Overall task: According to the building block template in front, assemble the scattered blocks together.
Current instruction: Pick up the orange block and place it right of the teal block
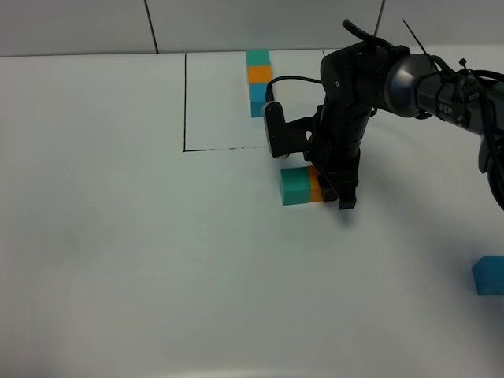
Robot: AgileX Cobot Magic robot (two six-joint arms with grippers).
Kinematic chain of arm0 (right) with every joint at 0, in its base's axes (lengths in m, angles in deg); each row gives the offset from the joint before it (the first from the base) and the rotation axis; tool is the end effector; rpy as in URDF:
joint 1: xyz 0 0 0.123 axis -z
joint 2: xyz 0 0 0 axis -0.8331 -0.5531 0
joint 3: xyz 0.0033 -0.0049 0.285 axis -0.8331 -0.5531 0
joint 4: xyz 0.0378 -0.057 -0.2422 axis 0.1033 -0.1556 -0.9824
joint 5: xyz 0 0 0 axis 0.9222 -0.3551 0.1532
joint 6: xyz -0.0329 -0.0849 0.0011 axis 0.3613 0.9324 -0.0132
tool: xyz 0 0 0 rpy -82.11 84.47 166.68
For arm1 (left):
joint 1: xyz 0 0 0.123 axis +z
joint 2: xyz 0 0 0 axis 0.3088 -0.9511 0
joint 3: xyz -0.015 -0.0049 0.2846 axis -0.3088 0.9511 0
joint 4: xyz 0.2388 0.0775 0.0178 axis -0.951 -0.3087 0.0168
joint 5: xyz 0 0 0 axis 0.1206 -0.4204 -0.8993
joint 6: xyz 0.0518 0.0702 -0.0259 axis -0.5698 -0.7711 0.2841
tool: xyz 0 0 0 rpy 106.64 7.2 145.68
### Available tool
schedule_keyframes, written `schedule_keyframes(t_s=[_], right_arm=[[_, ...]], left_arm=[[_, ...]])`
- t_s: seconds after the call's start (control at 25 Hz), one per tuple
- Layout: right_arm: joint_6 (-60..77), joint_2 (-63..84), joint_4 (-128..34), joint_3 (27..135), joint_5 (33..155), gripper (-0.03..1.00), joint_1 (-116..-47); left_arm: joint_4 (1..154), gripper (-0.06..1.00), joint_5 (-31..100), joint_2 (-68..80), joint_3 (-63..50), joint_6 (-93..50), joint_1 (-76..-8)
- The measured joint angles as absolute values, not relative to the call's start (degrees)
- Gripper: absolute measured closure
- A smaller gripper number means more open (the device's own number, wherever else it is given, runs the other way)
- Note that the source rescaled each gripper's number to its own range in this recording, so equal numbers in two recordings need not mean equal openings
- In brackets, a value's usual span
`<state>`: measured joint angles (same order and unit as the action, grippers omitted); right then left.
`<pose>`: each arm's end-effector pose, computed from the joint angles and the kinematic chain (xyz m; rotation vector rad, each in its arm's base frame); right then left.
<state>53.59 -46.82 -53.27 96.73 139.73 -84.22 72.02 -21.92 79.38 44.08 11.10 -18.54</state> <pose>0.3968 0.2119 0.1195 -2.2374 2.0611 -0.0110 -0.0067 -0.0109 0.2804 0.0460 2.0178 -0.1527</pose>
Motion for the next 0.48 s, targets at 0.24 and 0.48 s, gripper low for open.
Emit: schedule_keyframes(t_s=[0.24,0.48], right_arm=[[52.52,-46.92,-53.14,96.73,139.61,0.95,-84.77],[49.35,-46.98,-52.91,96.73,139.61,0.95,-84.77]], left_arm=[[72.02,0.18,-21.92,79.38,44.08,11.1,-18.54],[72.02,0.18,-21.92,79.38,44.08,11.1,-18.54]])
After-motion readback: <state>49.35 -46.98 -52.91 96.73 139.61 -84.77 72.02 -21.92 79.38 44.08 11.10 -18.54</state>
